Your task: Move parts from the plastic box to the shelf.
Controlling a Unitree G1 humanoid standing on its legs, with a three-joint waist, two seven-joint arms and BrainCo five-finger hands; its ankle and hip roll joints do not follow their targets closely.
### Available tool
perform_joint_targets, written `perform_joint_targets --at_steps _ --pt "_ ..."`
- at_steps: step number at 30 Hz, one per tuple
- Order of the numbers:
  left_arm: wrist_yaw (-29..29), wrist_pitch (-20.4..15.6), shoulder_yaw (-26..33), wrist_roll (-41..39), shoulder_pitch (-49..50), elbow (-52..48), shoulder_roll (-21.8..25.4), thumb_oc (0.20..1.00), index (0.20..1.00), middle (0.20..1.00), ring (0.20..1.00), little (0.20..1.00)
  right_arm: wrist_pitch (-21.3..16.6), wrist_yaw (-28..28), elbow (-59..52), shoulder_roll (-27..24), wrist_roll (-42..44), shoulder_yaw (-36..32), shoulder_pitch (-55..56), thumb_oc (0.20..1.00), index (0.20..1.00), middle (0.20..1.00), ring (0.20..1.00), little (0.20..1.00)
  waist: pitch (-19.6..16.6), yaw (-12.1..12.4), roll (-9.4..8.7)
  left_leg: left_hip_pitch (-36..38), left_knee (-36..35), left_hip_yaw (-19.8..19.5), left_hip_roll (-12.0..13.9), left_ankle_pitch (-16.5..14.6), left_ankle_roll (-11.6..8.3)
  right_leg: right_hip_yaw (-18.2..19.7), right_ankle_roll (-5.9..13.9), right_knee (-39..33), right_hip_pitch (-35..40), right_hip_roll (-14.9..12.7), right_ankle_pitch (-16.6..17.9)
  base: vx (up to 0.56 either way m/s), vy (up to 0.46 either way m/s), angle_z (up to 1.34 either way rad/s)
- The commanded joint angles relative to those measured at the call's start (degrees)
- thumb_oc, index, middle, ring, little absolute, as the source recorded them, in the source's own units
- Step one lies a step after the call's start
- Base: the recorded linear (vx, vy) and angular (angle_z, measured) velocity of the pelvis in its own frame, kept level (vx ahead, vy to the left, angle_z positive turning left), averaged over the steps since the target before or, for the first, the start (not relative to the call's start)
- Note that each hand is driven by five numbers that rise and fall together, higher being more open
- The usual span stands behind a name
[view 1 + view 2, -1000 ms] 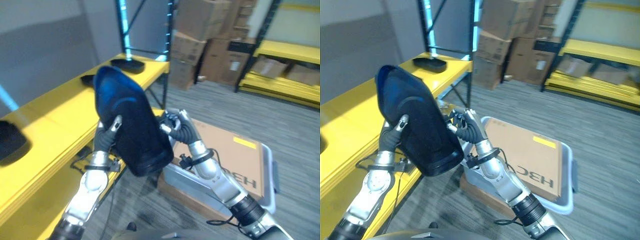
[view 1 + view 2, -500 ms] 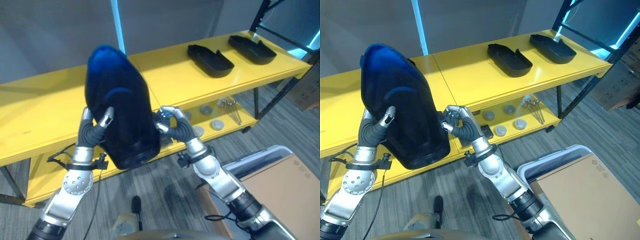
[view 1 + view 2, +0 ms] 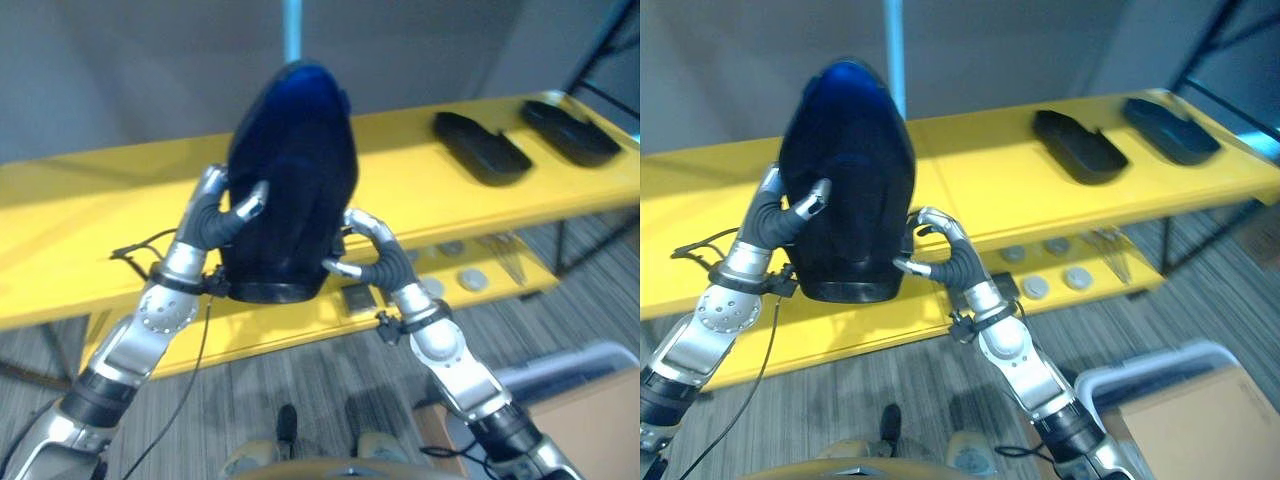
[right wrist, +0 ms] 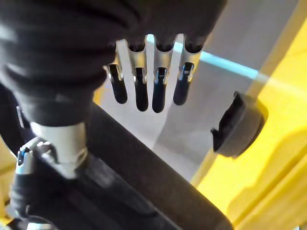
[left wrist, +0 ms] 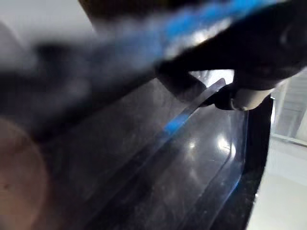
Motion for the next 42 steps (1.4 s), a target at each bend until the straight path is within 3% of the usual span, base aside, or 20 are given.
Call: perform_joint_targets --at_steps 1,5,8,9,10,12,14,15,17,19,22,26,27,28,32,35,37,38,40,42 --pt "-0.3 -3.8 0.5 -4.1 -2.3 -4.2 -0.8 0.200 0.200 0.200 0.200 0.200 -3.9 -0.2 -3.5 -0.3 2.1 -1.7 -2.0 1.000 1.000 1.000 1.000 1.000 -3.9 1.5 -1.92 2.5 -1.1 -1.9 1.6 -7.2 -2.54 -6.4 -0.60 -10.5 7.3 -0.8 3.8 -0.04 -0.199 1.25" --pt "0.0 -3.8 2.6 -4.8 2.0 -5.4 -1.3 0.200 0.200 0.200 0.200 0.200 -4.2 0.2 -3.5 -0.8 2.3 -1.2 -1.4 1.000 1.000 1.000 1.000 1.000 -4.6 2.0 -1.55 1.3 -1.0 -3.5 1.3 -6.5 -3.86 -7.2 -1.05 -17.4 9.8 -0.3 4.8 -0.04 -0.127 0.46" --pt "1.0 -3.2 4.7 -5.5 6.1 -5.7 -2.5 0.200 0.200 0.200 0.200 0.200 -4.3 0.9 -3.5 -1.1 4.1 -0.3 -1.7 1.000 1.000 1.000 1.000 1.000 -2.2 2.9 -0.67 -3.1 4.6 -3.7 -0.5 -6.8 -4.87 -8.2 -1.11 -20.1 10.2 -0.9 6.3 -0.17 -0.063 0.01" --pt "0.9 -3.0 4.9 -5.1 6.7 -5.4 -3.1 0.200 0.200 0.200 0.200 0.200 -3.9 0.9 -2.2 -1.7 4.9 -0.6 -1.8 1.000 1.000 1.000 1.000 1.000 -1.1 2.8 -0.39 -6.8 8.5 1.5 -0.6 -7.5 -6.45 -10.7 -0.87 -21.8 10.8 -2.1 6.3 -0.21 0.014 0.19" --pt "0.9 -3.0 5.0 -5.1 6.7 -5.4 -3.1 0.200 0.200 0.200 0.200 0.200 -4.0 0.9 -2.1 -1.8 4.9 -0.6 -1.9 1.000 1.000 1.000 1.000 1.000 -1.1 2.7 -0.39 -7.0 9.0 1.6 -0.6 -7.8 -6.47 -10.7 -0.86 -22.0 10.9 -2.1 6.3 -0.15 0.060 0.55" --pt "-0.2 -3.1 6.3 -5.0 9.0 -6.1 -2.1 0.200 0.200 0.200 0.200 0.200 -3.8 1.0 -2.1 -2.1 6.1 -0.8 -1.6 1.000 1.000 1.000 1.000 1.000 -1.1 2.8 -0.33 -6.9 10.7 6.1 2.0 -10.0 -6.12 -12.1 -0.71 -23.0 11.5 -3.4 7.3 -0.03 0.082 0.74" --pt "-1.5 -3.1 8.5 -6.4 12.0 -5.9 -0.1 0.200 0.200 0.200 0.200 0.200 -4.1 2.1 -3.3 -2.0 8.1 -1.7 -0.2 1.000 1.000 1.000 1.000 1.000 -1.2 3.0 -1.16 -5.9 12.1 5.3 4.7 -11.3 -6.53 -11.8 -0.54 -23.2 11.9 -5.2 8.3 0.04 0.153 0.43" --pt "-1.9 -2.9 9.4 -7.5 13.3 -5.4 1.2 0.200 0.200 0.200 0.200 0.200 -4.2 2.7 -3.4 -1.6 9.2 -1.6 0.8 1.000 1.000 1.000 1.000 1.000 -1.3 2.6 -1.61 -4.4 11.6 3.7 9.0 -11.0 -6.88 -11.9 -0.36 -23.4 12.2 -6.2 8.1 0.06 0.204 0.24" --pt "-2.0 -2.9 9.6 -8.0 13.7 -5.0 1.5 0.200 0.200 0.200 0.200 0.200 -4.3 3.0 -3.3 -1.5 9.6 -1.3 1.0 1.000 1.000 1.000 1.000 1.000 -1.5 2.4 -1.59 -3.7 10.0 3.1 11.4 -9.9 -7.37 -12.1 -0.40 -23.6 12.4 -6.3 7.7 0.06 0.131 0.15" --pt "-2.3 -2.4 10.1 -8.8 14.5 -4.1 2.6 0.200 0.200 0.200 0.200 0.200 -4.6 2.7 -3.2 -1.3 10.6 -1.5 1.5 1.000 1.000 1.000 1.000 1.000 -2.3 1.9 -0.78 -4.3 5.1 1.7 17.8 -5.3 -9.52 -12.6 0.44 -24.5 12.7 -6.8 6.3 0.12 0.224 0.24" --pt "-1.6 -2.2 10.2 -7.2 13.6 -3.5 3.4 0.200 0.200 0.200 0.200 0.200 -5.0 2.1 -2.5 -0.9 10.9 -1.8 2.0 1.000 1.000 1.000 1.000 1.000 -2.1 1.5 0.45 -4.5 1.3 2.0 20.2 -3.5 -11.39 -13.0 1.25 -24.5 12.8 -7.4 5.4 0.12 0.289 0.10" --pt "-1.0 -2.4 9.6 -6.0 11.5 -2.7 3.4 0.200 0.200 0.200 0.200 0.200 -4.9 1.3 -2.1 -0.2 10.5 -3.6 3.5 1.000 1.000 1.000 1.000 1.000 -2.7 0.6 2.96 -4.5 -1.1 3.8 20.5 -4.2 -13.32 -13.3 3.65 -24.5 12.7 -10.8 5.6 0.18 0.566 0.00" --pt "-0.6 -1.9 8.4 -4.7 9.3 -2.0 3.6 0.200 0.200 0.200 0.200 0.200 -4.0 0.5 -1.8 0.1 8.3 -4.1 3.1 1.000 1.000 1.000 1.000 1.000 -2.7 0.5 2.83 -4.4 -0.6 4.6 17.6 -5.6 -12.45 -13.5 5.26 -24.5 12.3 -14.6 8.0 0.18 0.584 0.27" --pt "-0.5 -1.9 8.3 -4.7 9.2 -1.9 3.6 0.200 0.200 0.200 0.200 0.200 -4.0 0.5 -1.8 0.1 8.3 -4.1 3.1 1.000 1.000 1.000 1.000 1.000 -2.7 0.6 2.74 -4.4 -0.5 4.6 17.5 -5.6 -12.40 -13.4 5.31 -24.5 12.3 -14.7 8.0 0.21 0.553 0.38" --pt "0.2 -1.6 10.6 -3.8 8.6 -1.7 6.0 0.200 0.200 0.200 0.200 0.200 -2.1 -0.6 -1.0 3.8 6.8 -4.5 0.8 1.000 1.000 1.000 1.000 1.000 -2.6 0.6 0.65 -1.5 -0.7 9.9 13.2 -8.4 -8.44 -12.9 5.72 -18.6 7.3 -19.7 16.3 0.14 0.372 -0.30" --pt "0.5 -1.4 11.7 -4.6 7.8 0.5 6.0 0.200 0.200 0.200 0.200 0.200 -2.1 0.1 -2.5 3.9 6.1 -5.8 2.5 1.000 1.000 1.000 1.000 1.000 -2.6 0.3 0.30 -0.3 -0.9 11.6 12.0 -9.3 -6.71 -11.5 4.93 -13.5 5.7 -17.0 14.6 0.16 0.312 -0.79" --pt "0.6 -0.9 12.3 -6.0 6.3 3.4 4.6 0.200 0.200 0.200 0.200 0.200 -2.3 0.6 -3.5 2.7 5.5 -8.9 6.7 1.000 1.000 1.000 1.000 1.000 -3.2 -1.7 0.70 0.9 -1.2 10.5 9.9 -9.9 -5.64 -5.9 4.26 -13.2 4.4 -9.7 9.4 0.18 0.204 -0.03" --pt "0.6 -0.9 12.2 -6.0 6.3 3.5 4.5 0.200 0.200 0.200 0.200 0.200 -2.3 0.6 -3.7 2.6 5.5 -9.0 6.9 1.000 1.000 1.000 1.000 1.000 -3.3 -1.6 0.80 1.0 -1.2 10.5 10.0 -10.0 -5.69 -5.8 4.20 -13.0 4.3 -9.6 9.2 0.18 0.137 0.07" --pt "3.2 -0.2 14.6 -6.3 5.0 7.5 3.1 0.200 0.200 0.200 0.200 0.200 -2.6 -0.4 -3.3 2.0 5.5 -13.0 11.0 1.000 1.000 1.000 1.000 1.000 -3.0 -4.0 0.66 3.2 -1.2 10.9 8.7 -11.3 -5.18 -4.1 2.99 -17.2 1.6 -5.0 9.5 0.18 0.055 0.28" --pt "4.2 0.1 15.9 -5.6 4.9 8.2 2.7 0.200 0.200 0.200 0.200 0.200 -2.5 -0.7 -3.1 2.0 5.4 -14.6 12.4 1.000 1.000 1.000 1.000 1.000 -2.7 -4.6 0.61 4.2 -1.2 11.1 8.4 -12.0 -5.07 -4.1 2.83 -19.0 1.2 -4.0 10.4 0.14 0.003 0.15"
